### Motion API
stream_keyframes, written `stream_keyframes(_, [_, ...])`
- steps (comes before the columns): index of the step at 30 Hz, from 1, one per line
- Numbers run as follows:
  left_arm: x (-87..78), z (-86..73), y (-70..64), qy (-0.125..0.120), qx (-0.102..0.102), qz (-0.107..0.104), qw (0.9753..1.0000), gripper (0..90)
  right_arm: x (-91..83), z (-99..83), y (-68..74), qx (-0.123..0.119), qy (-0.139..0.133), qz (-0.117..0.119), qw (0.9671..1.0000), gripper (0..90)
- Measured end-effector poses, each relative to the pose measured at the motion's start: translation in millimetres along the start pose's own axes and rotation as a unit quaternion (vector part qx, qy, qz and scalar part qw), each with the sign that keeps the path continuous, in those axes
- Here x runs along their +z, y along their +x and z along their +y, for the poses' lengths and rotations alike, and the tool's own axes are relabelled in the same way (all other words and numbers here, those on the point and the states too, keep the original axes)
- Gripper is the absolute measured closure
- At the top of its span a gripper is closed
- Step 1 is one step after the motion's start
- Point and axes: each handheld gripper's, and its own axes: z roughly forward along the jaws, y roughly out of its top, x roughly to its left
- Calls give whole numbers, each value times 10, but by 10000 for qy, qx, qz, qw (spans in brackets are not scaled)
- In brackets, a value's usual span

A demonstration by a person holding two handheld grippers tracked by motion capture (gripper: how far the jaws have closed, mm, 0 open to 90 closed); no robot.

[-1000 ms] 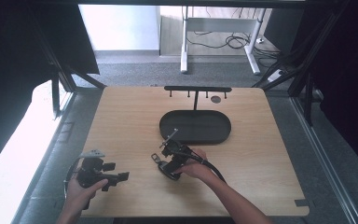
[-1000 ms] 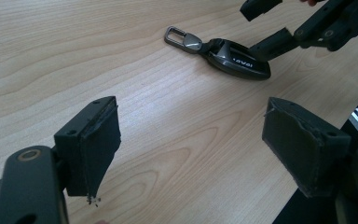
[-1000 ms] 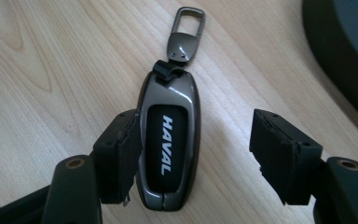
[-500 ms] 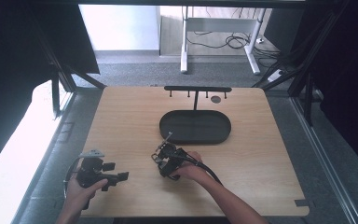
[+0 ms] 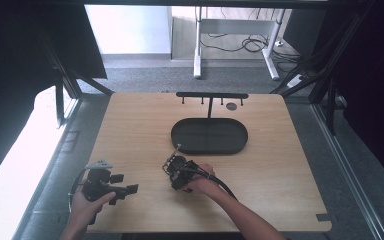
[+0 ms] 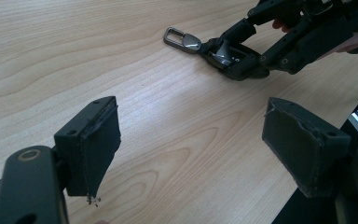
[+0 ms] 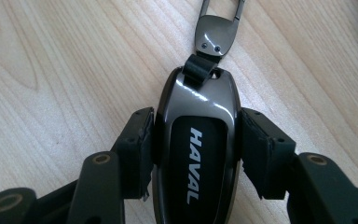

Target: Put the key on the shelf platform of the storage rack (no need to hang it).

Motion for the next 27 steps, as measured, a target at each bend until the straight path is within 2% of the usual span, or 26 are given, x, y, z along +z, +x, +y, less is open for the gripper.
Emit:
stream_keyframes(7, [0, 0, 5, 2, -10, 10, 10000, 195, -10, -1, -43, 50, 7, 100, 9999, 491])
stream_keyframes(11, [-2, -1, 6, -13, -23, 13, 10000, 195, -60, -7, -86, 132, -122, 189, 9997, 492])
stream_keyframes(18, [3, 2, -2, -6, -1, 19, 10000, 195, -273, -10, -118, 177, -406, 309, 9985, 493])
stream_keyframes(27, [7, 4, -1, -11, 11, 17, 10000, 195, -642, -9, -148, 127, -701, 180, 9973, 493])
